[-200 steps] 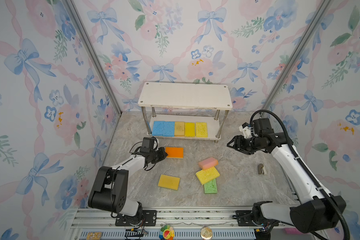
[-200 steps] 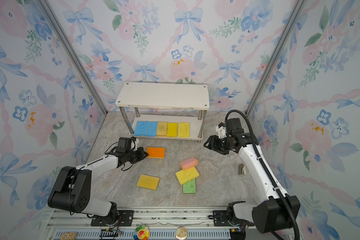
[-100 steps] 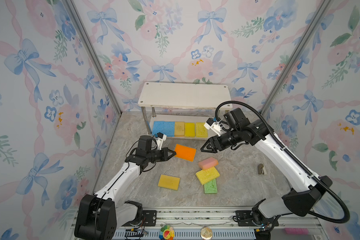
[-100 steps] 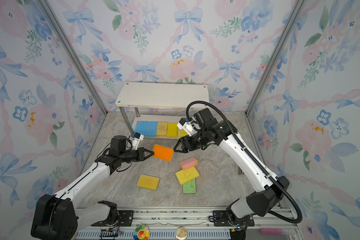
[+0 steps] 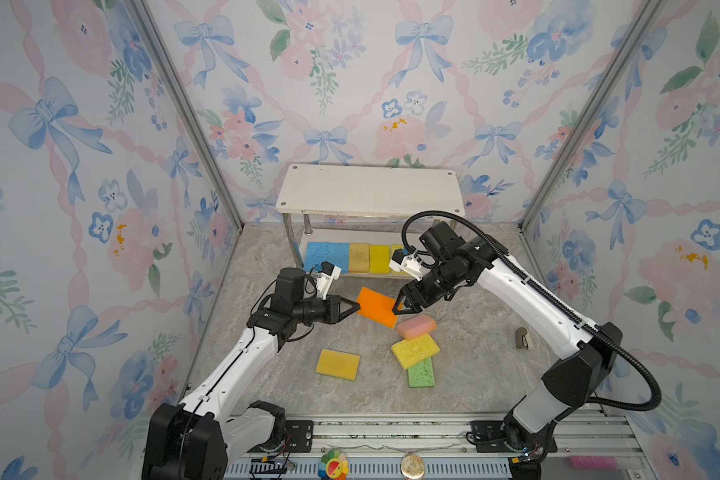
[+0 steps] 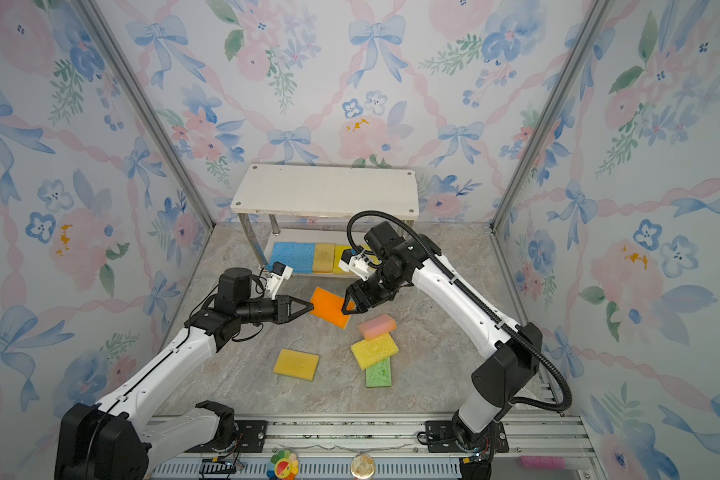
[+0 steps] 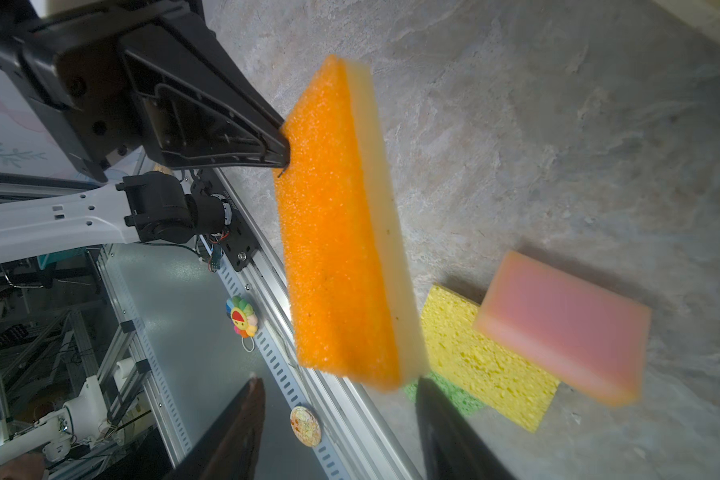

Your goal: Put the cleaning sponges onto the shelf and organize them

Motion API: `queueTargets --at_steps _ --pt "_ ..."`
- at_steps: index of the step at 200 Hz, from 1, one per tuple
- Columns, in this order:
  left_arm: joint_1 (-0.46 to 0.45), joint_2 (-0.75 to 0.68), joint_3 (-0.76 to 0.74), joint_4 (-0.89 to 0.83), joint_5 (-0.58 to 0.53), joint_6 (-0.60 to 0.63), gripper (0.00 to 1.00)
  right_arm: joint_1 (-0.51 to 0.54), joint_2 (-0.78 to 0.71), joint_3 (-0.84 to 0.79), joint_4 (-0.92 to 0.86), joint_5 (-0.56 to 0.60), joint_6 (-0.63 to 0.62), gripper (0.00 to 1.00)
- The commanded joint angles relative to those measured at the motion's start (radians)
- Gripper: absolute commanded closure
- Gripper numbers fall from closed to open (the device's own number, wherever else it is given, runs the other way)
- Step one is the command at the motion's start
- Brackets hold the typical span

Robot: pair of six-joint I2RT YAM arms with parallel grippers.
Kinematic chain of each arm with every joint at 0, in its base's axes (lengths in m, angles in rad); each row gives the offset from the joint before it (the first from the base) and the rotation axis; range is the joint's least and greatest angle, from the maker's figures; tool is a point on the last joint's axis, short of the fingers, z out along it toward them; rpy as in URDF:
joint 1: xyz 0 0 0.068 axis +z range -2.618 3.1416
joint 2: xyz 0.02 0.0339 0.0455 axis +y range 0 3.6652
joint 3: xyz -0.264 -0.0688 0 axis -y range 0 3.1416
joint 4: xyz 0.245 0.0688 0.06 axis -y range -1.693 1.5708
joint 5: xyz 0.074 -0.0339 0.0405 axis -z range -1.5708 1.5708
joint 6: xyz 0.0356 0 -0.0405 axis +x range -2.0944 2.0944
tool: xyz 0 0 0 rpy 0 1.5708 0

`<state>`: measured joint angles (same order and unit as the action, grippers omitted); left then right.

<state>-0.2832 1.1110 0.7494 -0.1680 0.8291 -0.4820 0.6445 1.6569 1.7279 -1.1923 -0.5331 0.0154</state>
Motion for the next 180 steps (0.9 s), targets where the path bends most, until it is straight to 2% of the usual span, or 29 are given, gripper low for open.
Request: queueTargets --at_steps 1,28,59,86,101,122,137,147,160,180 --pt "-0.006 -0.018 0.007 -0.013 0.032 0.006 1.0 0.0 0.019 0.022 -0.026 0.062 -0.012 0.4" --pt "-0.011 -0.017 0.008 -0.013 0.046 0.003 1.0 -0.006 0.041 0.008 -0.006 0.018 -0.007 0.4" --pt "-0.017 -0.011 0.007 -0.013 0.044 0.002 1.0 0.0 0.071 0.01 0.043 -0.102 0.014 0.39" --pt "-0.018 -0.01 0.004 -0.014 0.041 -0.002 1.0 0.024 0.09 0.019 0.053 -0.126 0.022 0.42" --pt "-0.018 -0.011 0.003 -0.014 0.035 -0.003 1.0 0.023 0.084 0.011 0.062 -0.145 0.03 0.5" --pt "-0.019 -0.008 0.001 -0.015 0.034 -0.003 1.0 0.02 0.064 -0.022 0.095 -0.17 0.058 0.74" --pt "-0.018 -0.004 0.005 -0.015 0.033 -0.007 1.0 0.017 0.044 -0.048 0.133 -0.191 0.088 0.83" --pt "-0.016 -0.008 0.011 -0.014 0.029 -0.015 0.89 0.016 0.03 -0.063 0.153 -0.193 0.11 0.86" --pt "-0.01 -0.018 0.024 -0.015 0.02 -0.031 0.61 0.014 0.006 -0.08 0.187 -0.189 0.15 0.88" --pt "0.018 -0.046 0.057 -0.016 0.001 -0.073 0.33 0.004 -0.042 -0.096 0.256 -0.15 0.25 0.89"
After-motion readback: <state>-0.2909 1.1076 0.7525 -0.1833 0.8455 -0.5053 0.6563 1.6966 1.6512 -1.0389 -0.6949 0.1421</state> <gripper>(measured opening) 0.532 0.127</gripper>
